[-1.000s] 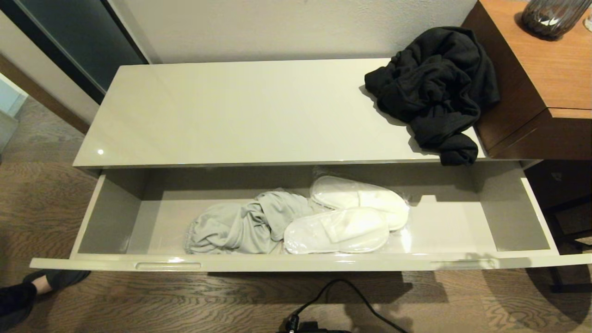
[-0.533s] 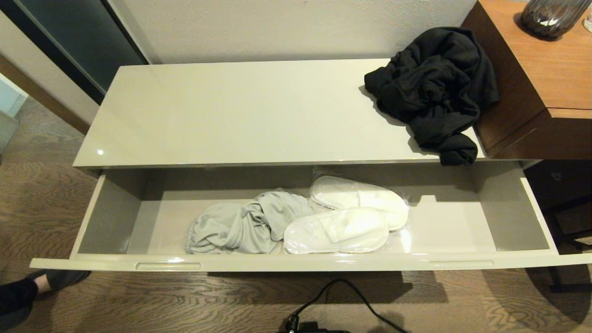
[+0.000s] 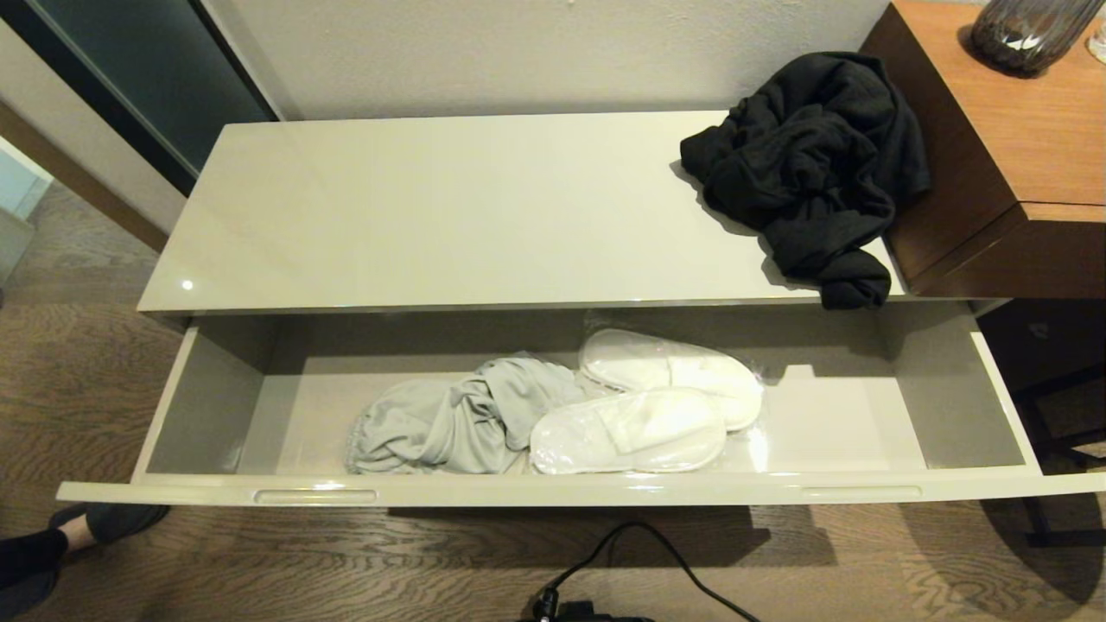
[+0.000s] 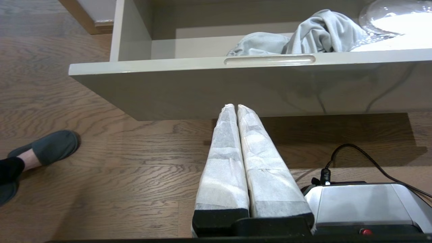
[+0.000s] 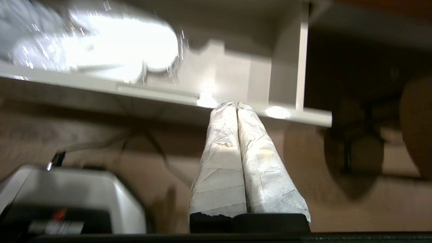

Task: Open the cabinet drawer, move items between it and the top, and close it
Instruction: Close the drawer

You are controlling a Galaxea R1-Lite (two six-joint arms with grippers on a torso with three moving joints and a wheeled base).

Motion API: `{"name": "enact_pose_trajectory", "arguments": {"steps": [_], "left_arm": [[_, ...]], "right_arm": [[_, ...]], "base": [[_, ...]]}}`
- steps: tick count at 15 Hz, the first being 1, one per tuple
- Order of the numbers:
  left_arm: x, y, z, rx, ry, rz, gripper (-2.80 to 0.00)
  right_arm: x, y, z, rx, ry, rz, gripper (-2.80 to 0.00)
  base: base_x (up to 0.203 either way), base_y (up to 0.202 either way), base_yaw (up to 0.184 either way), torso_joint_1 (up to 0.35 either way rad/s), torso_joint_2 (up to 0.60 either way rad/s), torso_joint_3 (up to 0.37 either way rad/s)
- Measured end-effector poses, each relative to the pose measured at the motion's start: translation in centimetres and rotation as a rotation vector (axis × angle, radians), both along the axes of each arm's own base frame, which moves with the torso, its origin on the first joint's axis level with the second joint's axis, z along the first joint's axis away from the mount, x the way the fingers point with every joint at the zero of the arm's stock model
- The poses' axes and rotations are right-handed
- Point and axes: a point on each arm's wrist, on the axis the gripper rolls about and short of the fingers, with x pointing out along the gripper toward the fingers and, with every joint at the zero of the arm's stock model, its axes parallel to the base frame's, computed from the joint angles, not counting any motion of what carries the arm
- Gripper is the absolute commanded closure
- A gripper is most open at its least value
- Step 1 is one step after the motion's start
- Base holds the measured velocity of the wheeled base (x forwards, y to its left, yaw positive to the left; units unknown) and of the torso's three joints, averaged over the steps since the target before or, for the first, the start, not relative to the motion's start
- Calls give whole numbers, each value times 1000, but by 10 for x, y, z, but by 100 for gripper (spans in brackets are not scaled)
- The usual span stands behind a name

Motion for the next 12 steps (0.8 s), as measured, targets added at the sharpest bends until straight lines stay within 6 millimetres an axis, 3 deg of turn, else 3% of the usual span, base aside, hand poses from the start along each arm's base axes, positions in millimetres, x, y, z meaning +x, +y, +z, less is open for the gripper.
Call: {"name": "enact_pose_trajectory", "arguments": {"steps": [4, 7, 10, 12], "left_arm": [[0, 0, 0, 0, 0, 1, 0], [0, 0, 0, 0, 0, 0, 0], [0, 0, 0, 0, 0, 0, 0], [0, 0, 0, 0, 0, 0, 0]], "right_arm": [[5, 0, -50, 54, -90, 44, 0], [4, 1, -72, 119, 32, 59, 0], [-3, 1, -80, 134, 180, 86, 0], [-4, 0, -81, 133, 179, 44, 0]], "base": [[0, 0, 0, 0, 0, 0], [0, 0, 0, 0, 0, 0], [0, 0, 0, 0, 0, 0], [0, 0, 0, 0, 0, 0]]}}
